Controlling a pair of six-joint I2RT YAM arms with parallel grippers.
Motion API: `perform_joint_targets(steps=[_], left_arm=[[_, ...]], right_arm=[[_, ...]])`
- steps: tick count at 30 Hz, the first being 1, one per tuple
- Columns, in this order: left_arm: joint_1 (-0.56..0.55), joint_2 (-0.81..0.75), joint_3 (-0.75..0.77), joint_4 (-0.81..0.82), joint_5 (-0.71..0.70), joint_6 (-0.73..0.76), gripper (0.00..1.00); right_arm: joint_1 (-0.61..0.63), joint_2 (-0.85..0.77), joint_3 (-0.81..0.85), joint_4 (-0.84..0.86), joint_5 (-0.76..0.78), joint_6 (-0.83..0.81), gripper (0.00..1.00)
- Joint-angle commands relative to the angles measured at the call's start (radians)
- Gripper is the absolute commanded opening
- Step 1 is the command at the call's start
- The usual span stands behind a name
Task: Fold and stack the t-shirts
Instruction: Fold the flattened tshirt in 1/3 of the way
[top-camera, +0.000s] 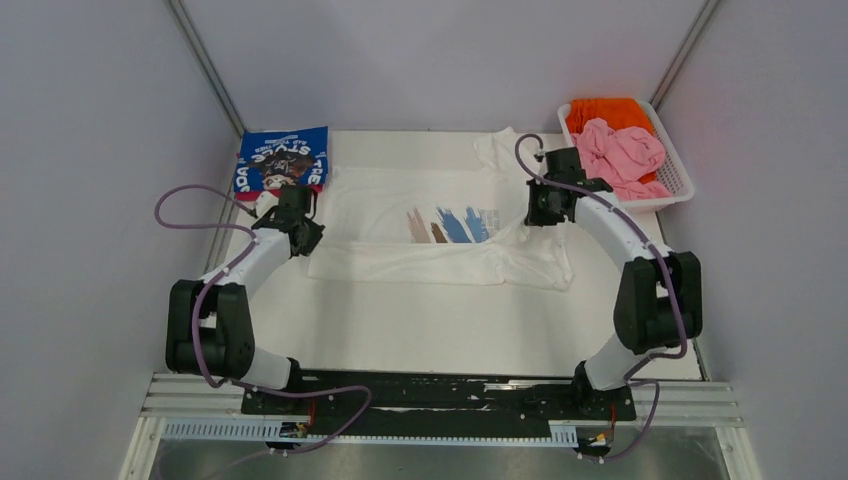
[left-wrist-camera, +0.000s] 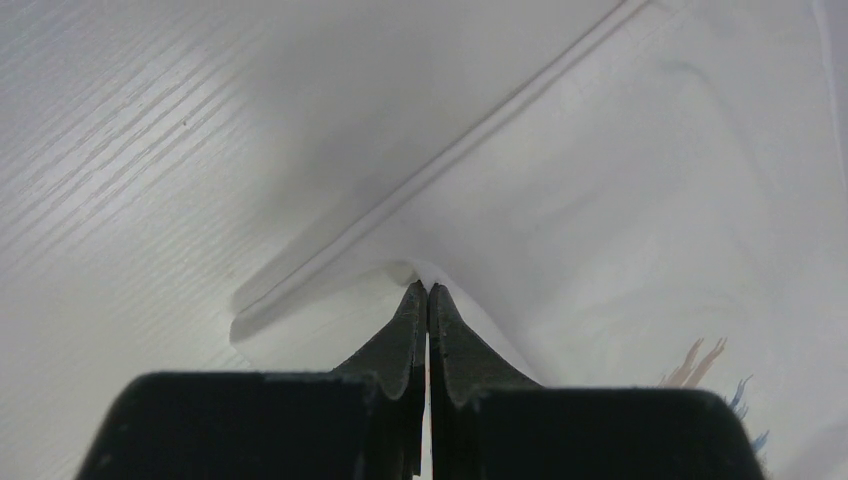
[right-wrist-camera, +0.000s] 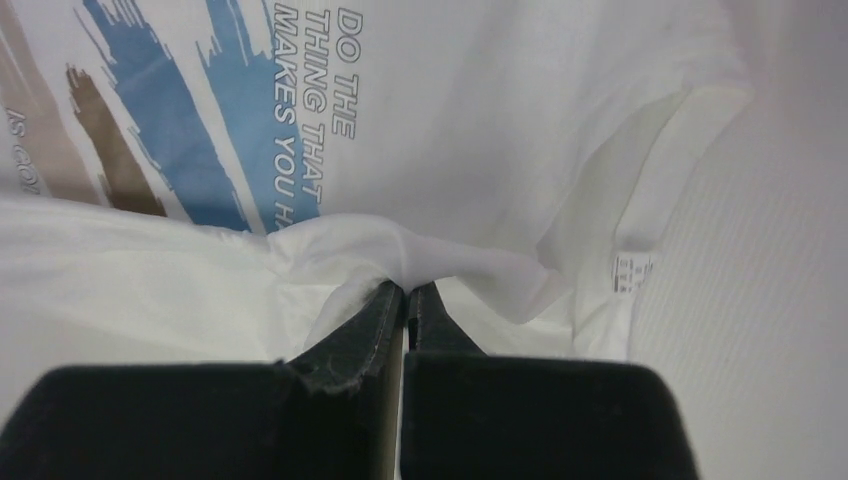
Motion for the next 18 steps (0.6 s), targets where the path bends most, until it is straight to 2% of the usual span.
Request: perform_joint_targets(steps=[1, 3, 4, 5, 6, 7, 8, 9, 10, 11, 12, 15, 18], left_arm=[[0.009, 0.085, 0.062, 0.084, -0.016, 0.029, 0.05], [0.009, 0.124, 0.085, 0.08, -0.022, 0.029, 0.18], [0.011, 0.144, 0.101, 0.077, -0.024, 0.028, 0.33], [0.012, 0.151, 0.107, 0.077, -0.032, 0.028, 0.39], [0.013, 0.158, 0.125, 0.075, -0.035, 0.029, 0.49], [0.014, 0.158, 0.13, 0.073, -0.038, 0.031, 0.56], [0.014, 0.152, 0.143, 0.068, -0.037, 0.037, 0.74], [0.014, 0.145, 0.151, 0.063, -0.038, 0.042, 0.84], [0.013, 0.126, 0.163, 0.049, -0.039, 0.053, 0.96], [0.014, 0.115, 0.168, 0.04, -0.042, 0.058, 0.98], [0.014, 0.088, 0.172, 0.02, -0.044, 0.07, 0.99], [0.014, 0.025, 0.158, -0.003, -0.018, 0.111, 1.0], [0.014, -0.034, 0.121, 0.007, 0.106, 0.196, 1.0]], right_arm=[[-0.013, 0.173, 0.184, 0.074, 0.047, -0.212, 0.0], [-0.015, 0.269, 0.285, 0.062, 0.067, -0.21, 0.1], [-0.015, 0.315, 0.344, 0.046, 0.07, -0.195, 0.13], [-0.016, 0.351, 0.397, 0.035, 0.072, -0.168, 0.17], [-0.016, 0.392, 0.441, 0.028, 0.079, -0.134, 0.21], [-0.016, 0.405, 0.48, 0.024, 0.085, -0.105, 0.29], [-0.015, 0.416, 0.507, 0.018, 0.094, -0.073, 0.44], [-0.017, 0.41, 0.523, 0.015, 0.097, -0.047, 0.58], [-0.017, 0.394, 0.524, 0.016, 0.095, -0.02, 0.78], [-0.017, 0.369, 0.509, 0.016, 0.096, 0.009, 0.96], [-0.017, 0.336, 0.481, 0.017, 0.091, 0.037, 1.0], [-0.017, 0.235, 0.346, 0.026, -0.005, 0.119, 1.0], [-0.014, 0.154, 0.151, 0.092, -0.214, 0.181, 1.0]])
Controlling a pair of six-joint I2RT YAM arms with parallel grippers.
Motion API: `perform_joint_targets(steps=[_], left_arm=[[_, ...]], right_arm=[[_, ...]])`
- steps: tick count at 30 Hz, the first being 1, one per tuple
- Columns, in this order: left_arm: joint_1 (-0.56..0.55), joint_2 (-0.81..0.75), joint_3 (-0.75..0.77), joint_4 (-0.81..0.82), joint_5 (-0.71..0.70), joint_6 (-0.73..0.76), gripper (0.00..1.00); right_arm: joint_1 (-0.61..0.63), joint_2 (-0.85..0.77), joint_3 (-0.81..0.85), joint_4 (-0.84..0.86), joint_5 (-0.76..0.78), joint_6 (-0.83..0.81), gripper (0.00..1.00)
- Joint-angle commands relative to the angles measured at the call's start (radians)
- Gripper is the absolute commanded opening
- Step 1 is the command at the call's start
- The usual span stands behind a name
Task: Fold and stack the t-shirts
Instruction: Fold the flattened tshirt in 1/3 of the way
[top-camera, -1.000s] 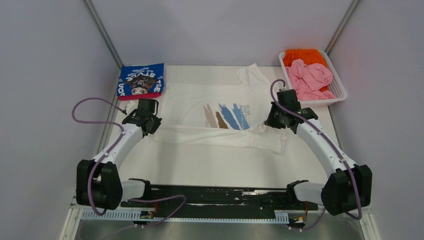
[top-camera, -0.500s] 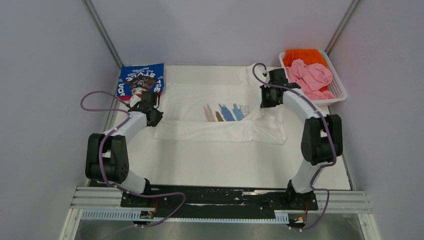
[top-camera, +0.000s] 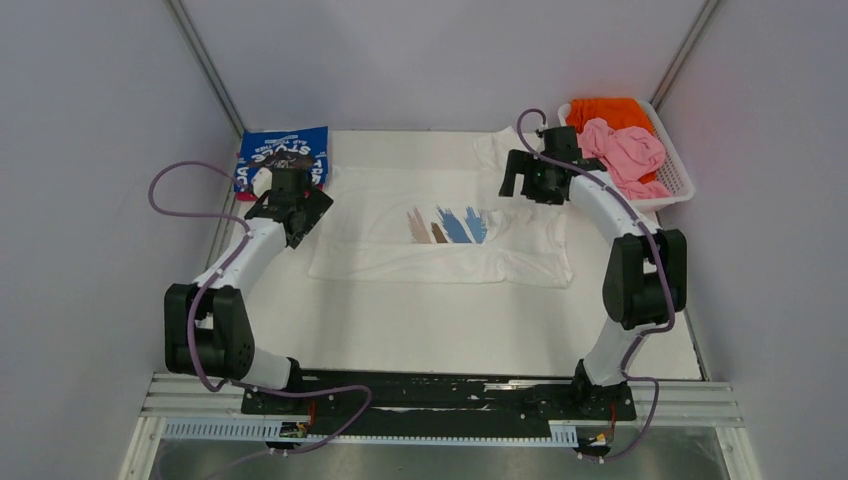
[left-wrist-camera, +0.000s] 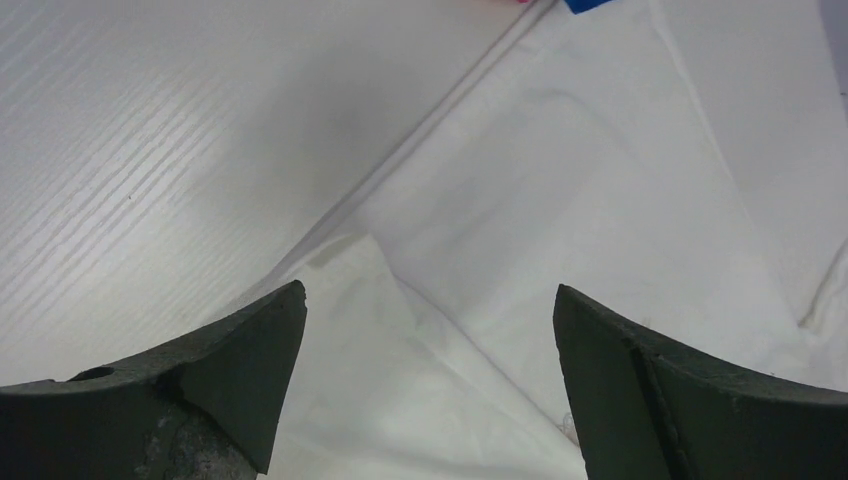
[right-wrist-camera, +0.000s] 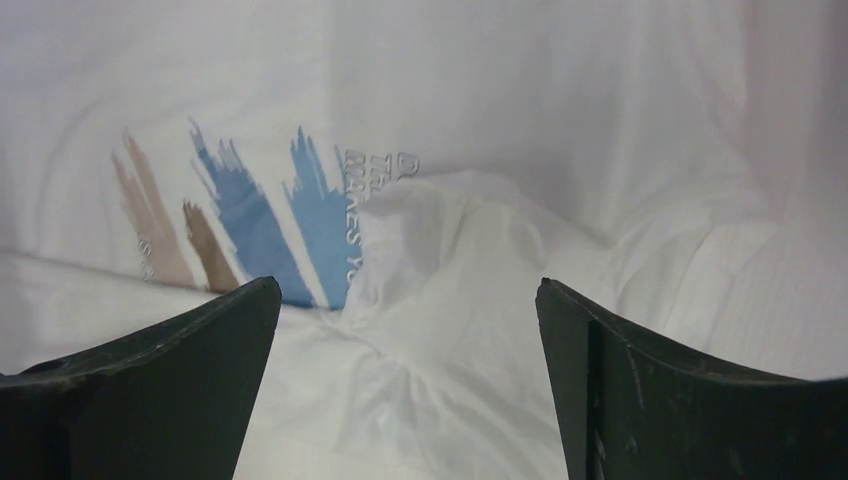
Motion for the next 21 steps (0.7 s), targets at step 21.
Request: perform_joint_targets(steps=[21], left_arm=[[-0.012, -0.091, -0.108, 0.017, 0.223, 0.146, 1.0]], right_arm=[[0.094, 0.266, 0.17, 0.103, -0.08, 0.2, 1.0]])
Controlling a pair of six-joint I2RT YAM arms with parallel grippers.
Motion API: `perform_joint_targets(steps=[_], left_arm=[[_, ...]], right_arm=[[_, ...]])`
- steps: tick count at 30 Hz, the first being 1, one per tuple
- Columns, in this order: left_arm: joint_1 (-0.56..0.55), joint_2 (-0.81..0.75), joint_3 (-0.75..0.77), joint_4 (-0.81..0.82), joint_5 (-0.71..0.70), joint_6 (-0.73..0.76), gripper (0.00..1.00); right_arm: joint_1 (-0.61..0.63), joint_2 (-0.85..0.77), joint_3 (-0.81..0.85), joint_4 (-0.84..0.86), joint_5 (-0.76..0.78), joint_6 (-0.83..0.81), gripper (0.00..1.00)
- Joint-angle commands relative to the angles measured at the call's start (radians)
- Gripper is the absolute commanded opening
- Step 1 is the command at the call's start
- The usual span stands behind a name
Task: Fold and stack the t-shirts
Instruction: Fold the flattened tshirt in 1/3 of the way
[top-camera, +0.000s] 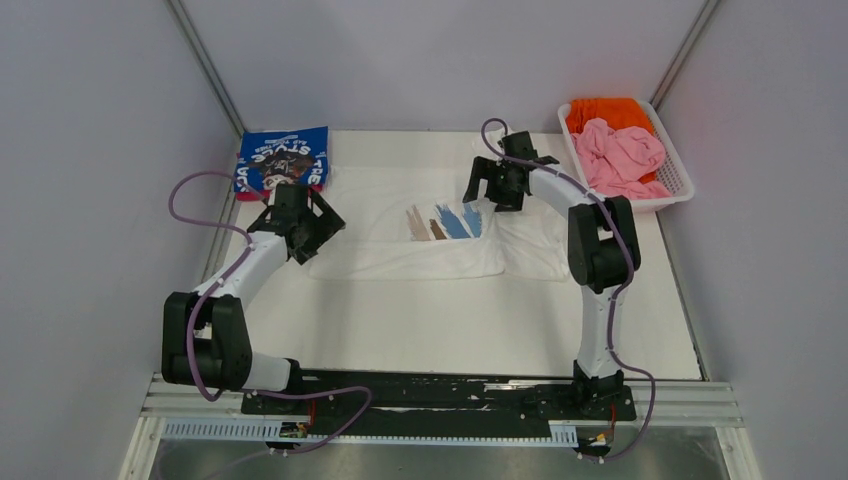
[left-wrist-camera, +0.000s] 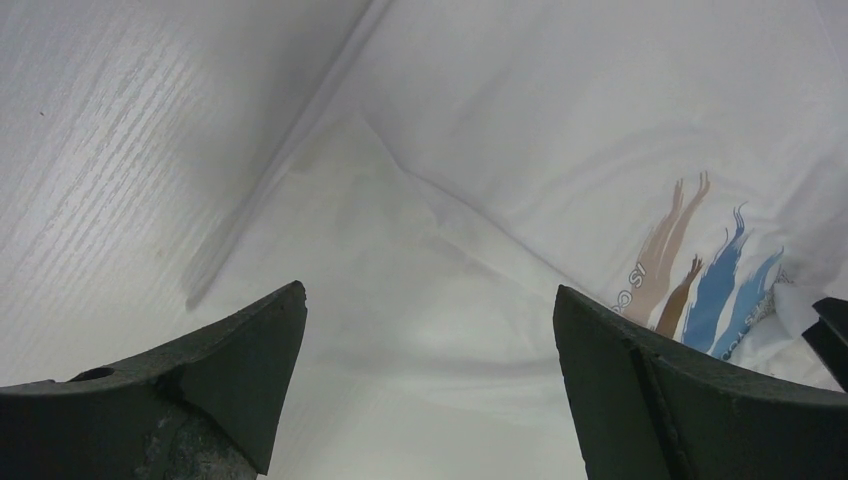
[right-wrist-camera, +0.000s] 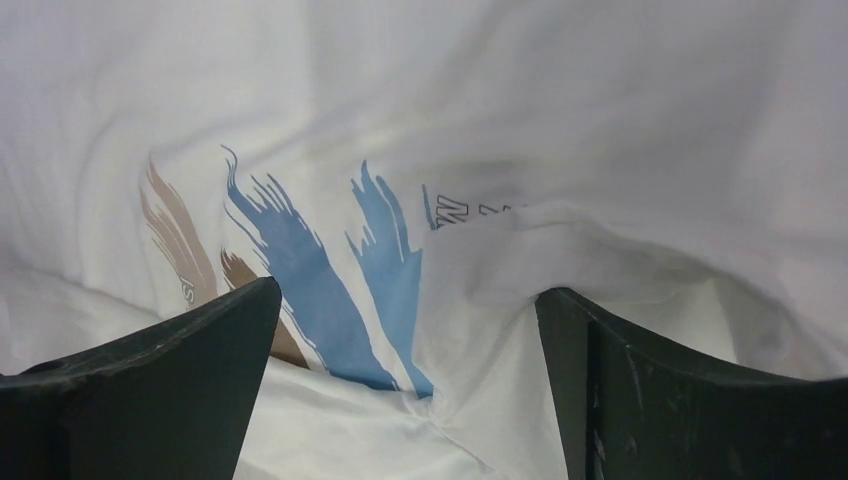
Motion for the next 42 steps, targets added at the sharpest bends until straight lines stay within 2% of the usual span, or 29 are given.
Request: perform_joint_targets(steps=[1, 8, 11, 18, 25, 29, 33, 37, 42], left_arm=[[-0.001, 0.001, 0.015, 0.014, -0.004, 0.017, 1.0], [-0.012, 0.077, 0.068, 0.039, 0.044, 0.025, 1.0], [-0.031, 0.133, 0.098, 0.065, 0.074, 0.032, 1.0], [-0.047, 0.272, 0.149, 0.124, 0.116, 0.035, 1.0], [-0.047, 0.373, 0.151, 0.115, 0.095, 0.038, 1.0], [-0.047, 0.355, 0.121, 0.099, 0.066, 0.048, 1.0], [-0.048, 0.306, 0.094, 0.088, 0.064, 0.061, 1.0], [-0.054, 0.245, 0.062, 0.1, 0.031, 0.083, 1.0], [-0.061, 0.215, 0.001, 0.131, 0.046, 0.093, 1.0]], right_arm=[[0.001, -0.014, 0.077, 0.027, 0.108, 0.019, 1.0], [-0.003, -0.118, -0.06, 0.013, 0.169, -0.038, 1.0], [-0.011, -0.109, -0.071, 0.016, 0.185, -0.086, 1.0], [-0.081, 0.03, 0.065, 0.029, 0.136, -0.12, 1.0], [-0.091, 0.135, 0.183, 0.028, 0.208, -0.145, 1.0], [-0.091, 0.05, 0.129, 0.027, 0.203, -0.136, 1.0], [-0.085, -0.111, 0.024, 0.029, 0.209, -0.124, 1.0], [-0.067, -0.288, -0.144, 0.043, 0.31, -0.069, 1.0], [-0.046, -0.448, -0.395, 0.075, 0.279, 0.037, 1.0]])
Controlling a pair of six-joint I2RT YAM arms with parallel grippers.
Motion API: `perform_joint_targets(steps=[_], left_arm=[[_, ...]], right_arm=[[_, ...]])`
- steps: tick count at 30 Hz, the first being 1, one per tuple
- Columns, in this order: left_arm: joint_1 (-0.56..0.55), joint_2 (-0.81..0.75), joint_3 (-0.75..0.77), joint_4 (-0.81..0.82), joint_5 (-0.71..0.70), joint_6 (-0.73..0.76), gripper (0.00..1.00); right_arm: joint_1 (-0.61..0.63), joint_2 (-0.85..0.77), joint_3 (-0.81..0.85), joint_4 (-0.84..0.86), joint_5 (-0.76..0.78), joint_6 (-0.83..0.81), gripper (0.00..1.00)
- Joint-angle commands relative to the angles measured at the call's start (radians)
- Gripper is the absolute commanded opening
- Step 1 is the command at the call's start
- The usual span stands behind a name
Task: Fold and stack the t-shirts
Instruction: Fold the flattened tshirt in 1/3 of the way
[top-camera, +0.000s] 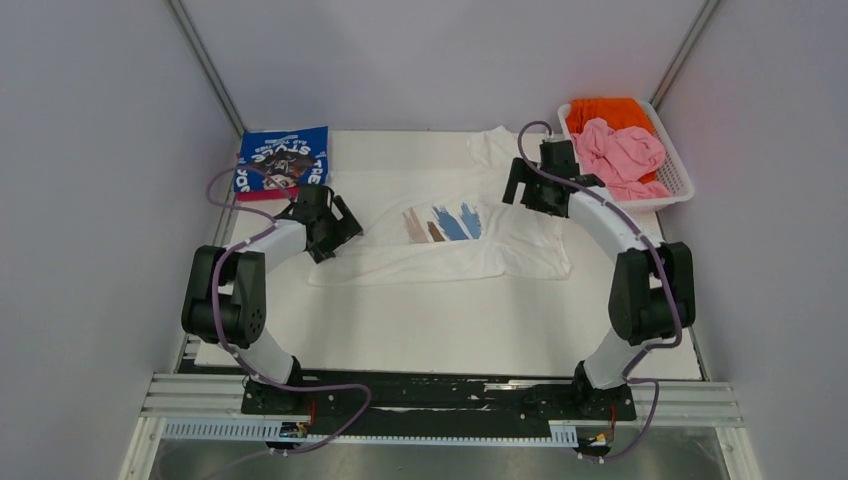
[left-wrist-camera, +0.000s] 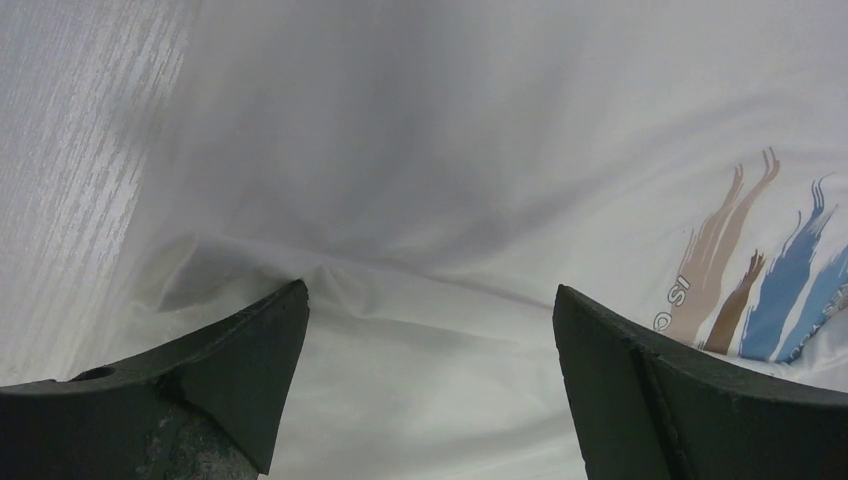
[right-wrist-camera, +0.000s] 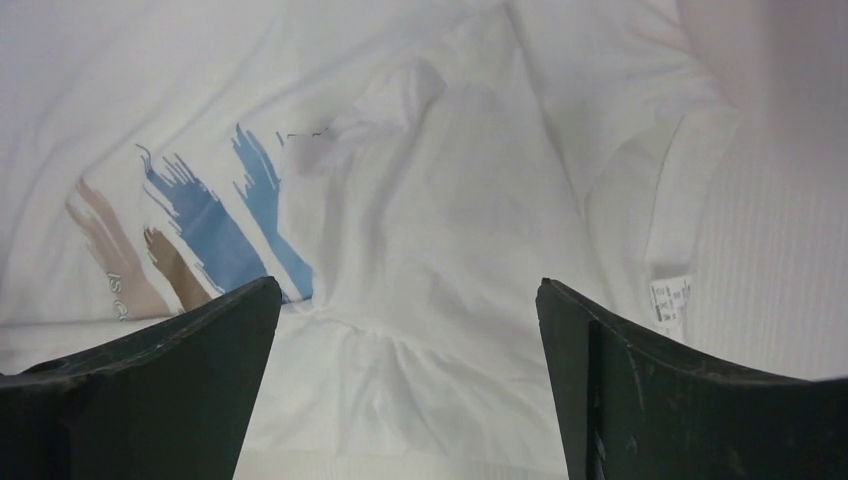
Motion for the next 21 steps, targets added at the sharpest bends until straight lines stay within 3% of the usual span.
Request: perform_joint_targets(steps=[1, 5, 9, 16, 21], left_arm=[[-0.009, -0.047, -0.052, 0.005, -0.023, 0.035, 1.0], [-0.018, -0.056, -0.076, 0.008, -0.029, 0.038, 1.0], [-0.04, -0.068, -0.093, 0.01, -0.025, 0.036, 1.0], [-0.103, -0.123, -0.155, -0.023, -0.068, 0.012, 1.0], [-0.131, -0.24, -0.265, -0.067, -0.069, -0.036, 1.0]], right_arm=[[0.026, -0.12, -0.181, 0.052, -0.014, 0.113, 1.0], [0.04, -0.12, -0.283, 0.086, -0.066, 0.137, 1.0], [0.04, -0.076, -0.331, 0.083, -0.018, 0.147, 1.0], [0.039, -0.132, -0.496, -0.13, 0.112, 0.215, 1.0], [0.039, -0.22, -0.606, -0.272, 0.052, 0.279, 1.0]])
